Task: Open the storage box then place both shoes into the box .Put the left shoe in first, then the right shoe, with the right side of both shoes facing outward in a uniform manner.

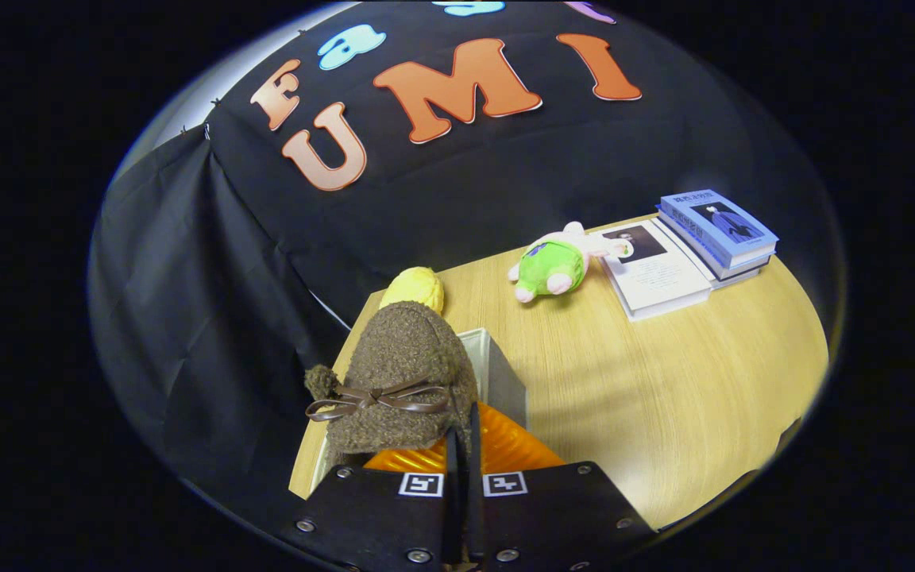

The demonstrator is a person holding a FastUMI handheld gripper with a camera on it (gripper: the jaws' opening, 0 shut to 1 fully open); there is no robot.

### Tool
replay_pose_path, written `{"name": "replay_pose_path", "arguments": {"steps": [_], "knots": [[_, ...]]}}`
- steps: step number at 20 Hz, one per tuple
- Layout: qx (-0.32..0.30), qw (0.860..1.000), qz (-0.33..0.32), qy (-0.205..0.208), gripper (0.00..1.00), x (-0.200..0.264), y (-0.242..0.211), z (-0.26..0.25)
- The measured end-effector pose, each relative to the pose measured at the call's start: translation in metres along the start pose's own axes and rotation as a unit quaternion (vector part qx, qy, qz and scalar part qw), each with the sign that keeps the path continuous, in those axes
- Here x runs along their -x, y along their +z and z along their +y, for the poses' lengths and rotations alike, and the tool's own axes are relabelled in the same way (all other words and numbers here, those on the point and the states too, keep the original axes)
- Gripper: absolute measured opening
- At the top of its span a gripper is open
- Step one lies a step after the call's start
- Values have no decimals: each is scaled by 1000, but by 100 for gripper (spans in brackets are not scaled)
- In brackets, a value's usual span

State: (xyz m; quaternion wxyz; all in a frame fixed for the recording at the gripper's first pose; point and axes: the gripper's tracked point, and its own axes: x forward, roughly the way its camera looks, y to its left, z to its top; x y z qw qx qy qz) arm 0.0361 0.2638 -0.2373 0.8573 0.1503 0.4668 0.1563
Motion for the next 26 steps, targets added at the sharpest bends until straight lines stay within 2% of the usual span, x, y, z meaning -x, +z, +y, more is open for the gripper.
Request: {"name": "replay_pose_path", "arguments": {"steps": [5, 8, 12, 13, 14, 18, 19, 21, 26], "knots": [[2, 1000, 12, 5, 4, -17, -13, 24], [2, 999, 35, -9, 6, -30, -29, 23], [-30, 998, 59, -12, 20, -41, -40, 19], [-34, 998, 58, -9, 28, -40, -40, 20], [-33, 998, 57, -5, 32, -38, -39, 22], [-12, 998, 37, 41, 54, -14, -30, 40], [-6, 998, 35, 55, 63, -5, -30, 41], [5, 997, 25, 67, 71, 11, -27, 37], [32, 996, -41, 66, 80, 53, -6, 8]]}}
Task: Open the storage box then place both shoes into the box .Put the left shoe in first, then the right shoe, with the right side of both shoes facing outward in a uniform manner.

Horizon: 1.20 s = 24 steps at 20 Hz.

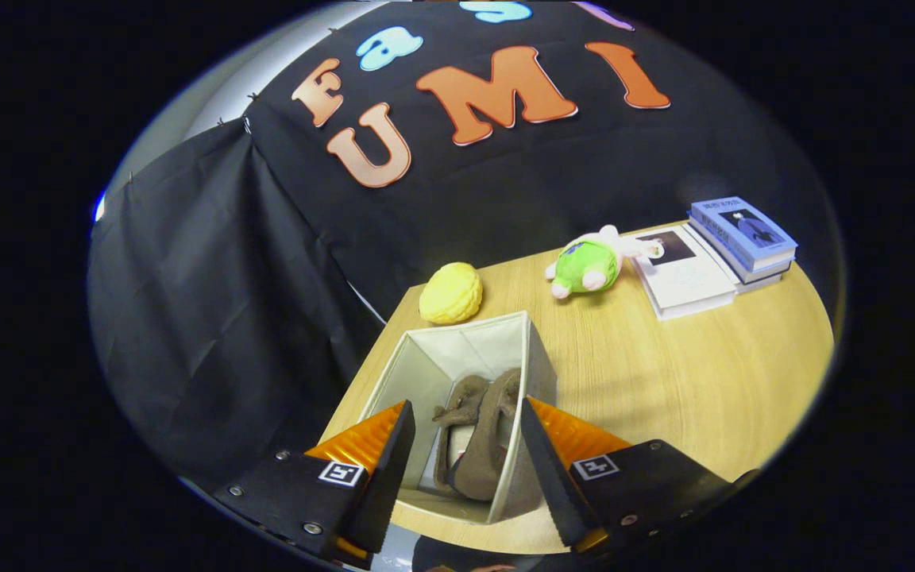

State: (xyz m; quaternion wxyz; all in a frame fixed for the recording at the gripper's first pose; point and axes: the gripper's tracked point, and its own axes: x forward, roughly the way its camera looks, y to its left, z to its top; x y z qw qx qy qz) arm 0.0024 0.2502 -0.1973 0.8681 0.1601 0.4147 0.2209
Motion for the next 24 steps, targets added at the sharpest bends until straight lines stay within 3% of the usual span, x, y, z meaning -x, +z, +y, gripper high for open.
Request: {"name": "replay_pose_path", "arguments": {"steps": [6, 13, 24], "knots": [[37, 995, -86, -28, 87, 62, 31, -33], [120, 973, -186, -60, 90, 130, 60, -57], [196, 921, -327, -79, 95, 212, 98, -55]]}}
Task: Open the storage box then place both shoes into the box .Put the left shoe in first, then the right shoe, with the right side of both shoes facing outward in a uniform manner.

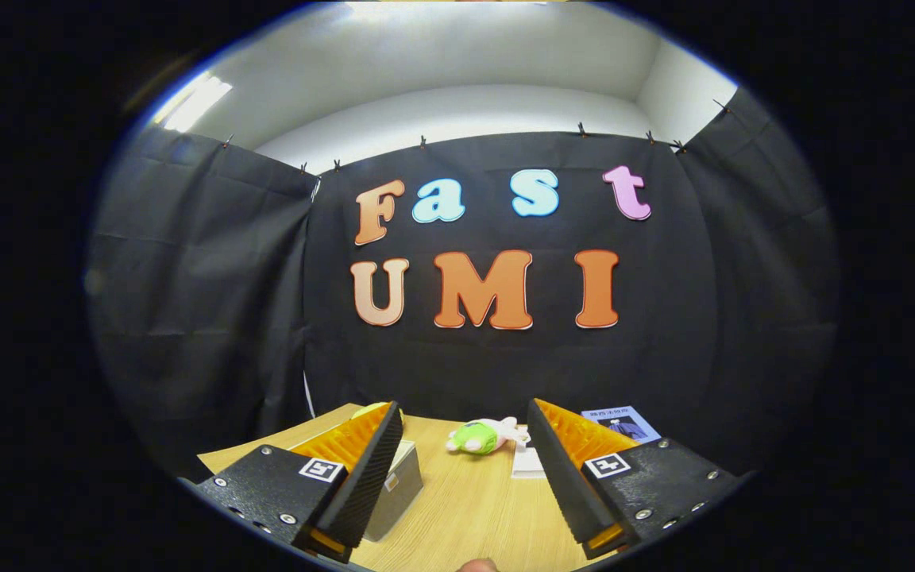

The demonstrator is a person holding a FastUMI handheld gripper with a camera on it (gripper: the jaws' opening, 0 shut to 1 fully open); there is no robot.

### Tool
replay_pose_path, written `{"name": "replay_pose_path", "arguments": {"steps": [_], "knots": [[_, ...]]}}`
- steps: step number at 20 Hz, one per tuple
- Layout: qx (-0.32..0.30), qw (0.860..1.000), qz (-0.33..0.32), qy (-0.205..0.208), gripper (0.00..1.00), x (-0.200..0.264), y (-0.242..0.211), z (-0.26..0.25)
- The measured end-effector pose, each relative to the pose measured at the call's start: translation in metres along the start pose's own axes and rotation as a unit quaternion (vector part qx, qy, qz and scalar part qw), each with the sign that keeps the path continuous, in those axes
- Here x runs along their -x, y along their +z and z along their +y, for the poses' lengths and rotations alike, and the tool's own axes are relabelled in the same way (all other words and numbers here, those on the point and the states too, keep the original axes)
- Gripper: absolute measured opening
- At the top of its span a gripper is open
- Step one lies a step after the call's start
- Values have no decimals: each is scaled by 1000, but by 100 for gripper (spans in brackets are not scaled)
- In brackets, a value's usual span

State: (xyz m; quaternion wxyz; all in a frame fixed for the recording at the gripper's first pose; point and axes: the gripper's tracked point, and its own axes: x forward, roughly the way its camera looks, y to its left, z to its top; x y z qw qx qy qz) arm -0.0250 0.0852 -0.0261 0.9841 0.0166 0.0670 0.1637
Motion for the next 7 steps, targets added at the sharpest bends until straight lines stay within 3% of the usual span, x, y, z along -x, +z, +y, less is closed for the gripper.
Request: {"name": "replay_pose_path", "arguments": {"steps": [7], "knots": [[-8, 999, -49, -12, 95, 15, 24, -11]]}}
